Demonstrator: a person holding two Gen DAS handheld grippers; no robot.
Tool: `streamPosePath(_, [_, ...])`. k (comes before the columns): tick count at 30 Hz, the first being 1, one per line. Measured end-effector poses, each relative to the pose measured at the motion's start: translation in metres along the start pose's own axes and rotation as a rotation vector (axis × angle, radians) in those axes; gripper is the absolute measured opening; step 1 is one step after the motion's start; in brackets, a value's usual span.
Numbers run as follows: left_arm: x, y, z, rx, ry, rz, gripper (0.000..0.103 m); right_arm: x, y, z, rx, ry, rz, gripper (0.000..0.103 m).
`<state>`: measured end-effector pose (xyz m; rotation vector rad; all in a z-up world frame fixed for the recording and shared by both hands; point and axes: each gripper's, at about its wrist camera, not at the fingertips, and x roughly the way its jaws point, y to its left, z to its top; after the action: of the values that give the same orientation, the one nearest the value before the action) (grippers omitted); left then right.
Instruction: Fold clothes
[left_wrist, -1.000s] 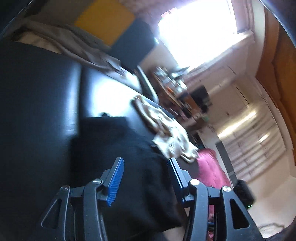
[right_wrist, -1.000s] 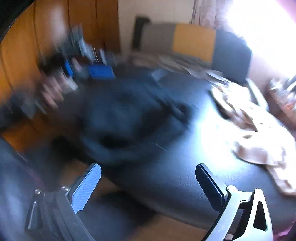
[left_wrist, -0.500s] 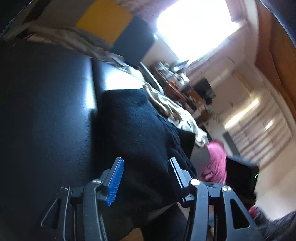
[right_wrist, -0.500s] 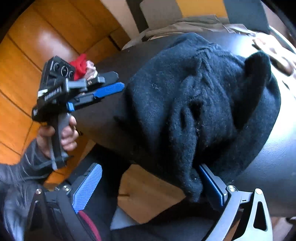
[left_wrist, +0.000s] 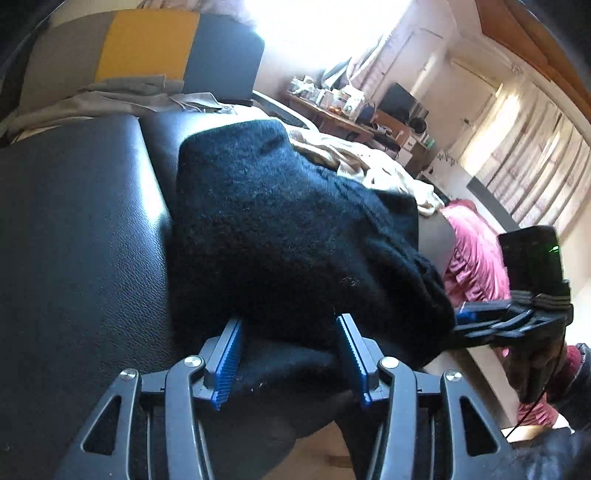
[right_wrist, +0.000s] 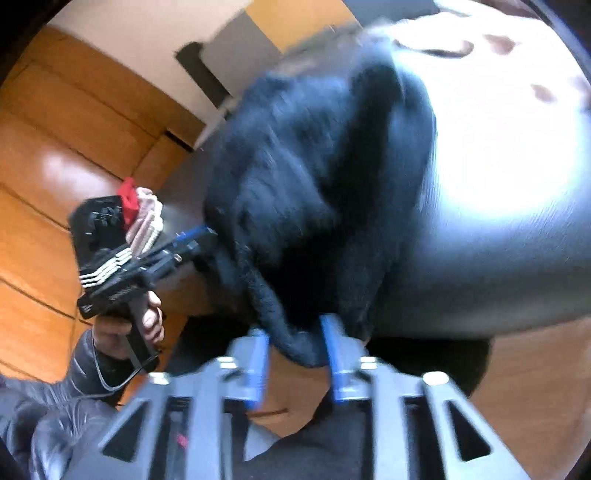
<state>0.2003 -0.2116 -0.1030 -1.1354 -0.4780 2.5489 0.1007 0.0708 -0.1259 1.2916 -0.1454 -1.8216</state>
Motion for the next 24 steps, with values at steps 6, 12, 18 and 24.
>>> streamPosePath(6, [-0.014,-0.008,0.014,0.039,-0.101,-0.003,0.051,-0.028,0.019,0.046,-0.142,-0.193,-0.187,0.079])
streamPosePath(12, [-0.006,-0.016,0.028,0.098,-0.097,0.005,0.051,0.006,0.009,0.098,-0.227,-0.181,-0.305,0.078])
streamPosePath(18, [0.015,-0.021,0.039,0.146,-0.076,0.007,0.051,0.042,-0.002,0.129,-0.296,-0.064,-0.318,0.026])
streamPosePath(24, [0.022,-0.029,0.029,0.205,-0.049,0.015,0.053,0.052,0.0,0.136,-0.407,-0.029,-0.437,0.008])
